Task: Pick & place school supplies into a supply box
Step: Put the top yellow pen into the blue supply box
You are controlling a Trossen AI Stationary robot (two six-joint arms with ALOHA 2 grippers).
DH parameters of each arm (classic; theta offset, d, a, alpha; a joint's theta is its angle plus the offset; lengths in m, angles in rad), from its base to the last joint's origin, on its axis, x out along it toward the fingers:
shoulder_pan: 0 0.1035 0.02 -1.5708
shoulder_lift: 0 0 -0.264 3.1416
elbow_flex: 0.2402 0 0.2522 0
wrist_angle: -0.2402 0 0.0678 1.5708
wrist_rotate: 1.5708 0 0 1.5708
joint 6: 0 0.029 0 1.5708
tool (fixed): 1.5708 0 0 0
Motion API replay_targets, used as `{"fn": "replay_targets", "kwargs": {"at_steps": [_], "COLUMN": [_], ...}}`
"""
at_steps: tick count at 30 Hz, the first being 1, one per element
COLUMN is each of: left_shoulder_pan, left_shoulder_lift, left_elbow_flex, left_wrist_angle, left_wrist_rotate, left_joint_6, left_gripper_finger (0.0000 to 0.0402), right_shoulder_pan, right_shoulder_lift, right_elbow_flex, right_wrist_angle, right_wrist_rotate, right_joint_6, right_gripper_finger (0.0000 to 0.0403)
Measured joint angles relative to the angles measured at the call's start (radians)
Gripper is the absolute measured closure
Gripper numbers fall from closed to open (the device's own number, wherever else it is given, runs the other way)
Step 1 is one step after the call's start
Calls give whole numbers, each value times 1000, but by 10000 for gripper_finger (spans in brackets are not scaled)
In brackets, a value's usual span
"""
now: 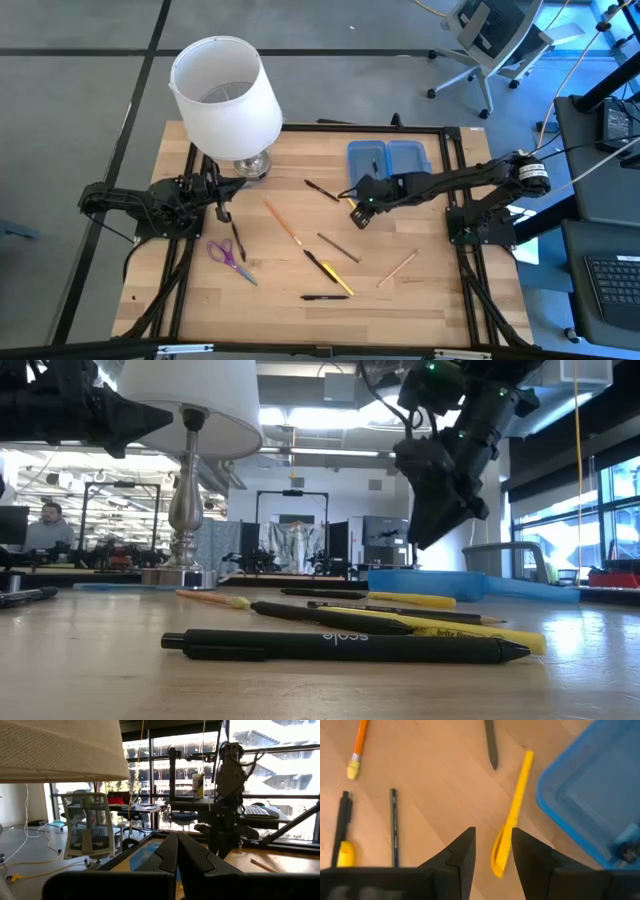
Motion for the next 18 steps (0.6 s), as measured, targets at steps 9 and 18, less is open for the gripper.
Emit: {"fn": "replay_targets", "kwargs": {"at_steps": [9, 18], "left_shoulder_pan": [0, 0], "left_shoulder_lift": [0, 0], "left_elbow_flex": [0, 0], "left_wrist_angle": [0, 0], "left_wrist_rotate": [2, 3], "left_joint_6": [0, 0], "left_gripper_finger": [398, 398], "right_shoulder_pan": [29, 32], "right_shoulder_lift": [129, 208], "right_elbow_flex": [0, 1], "right_wrist_angle": [4, 6], "right_wrist_rotate": [1, -4], "right_joint_6": [11, 84], "right_gripper_finger": [273, 273]}}
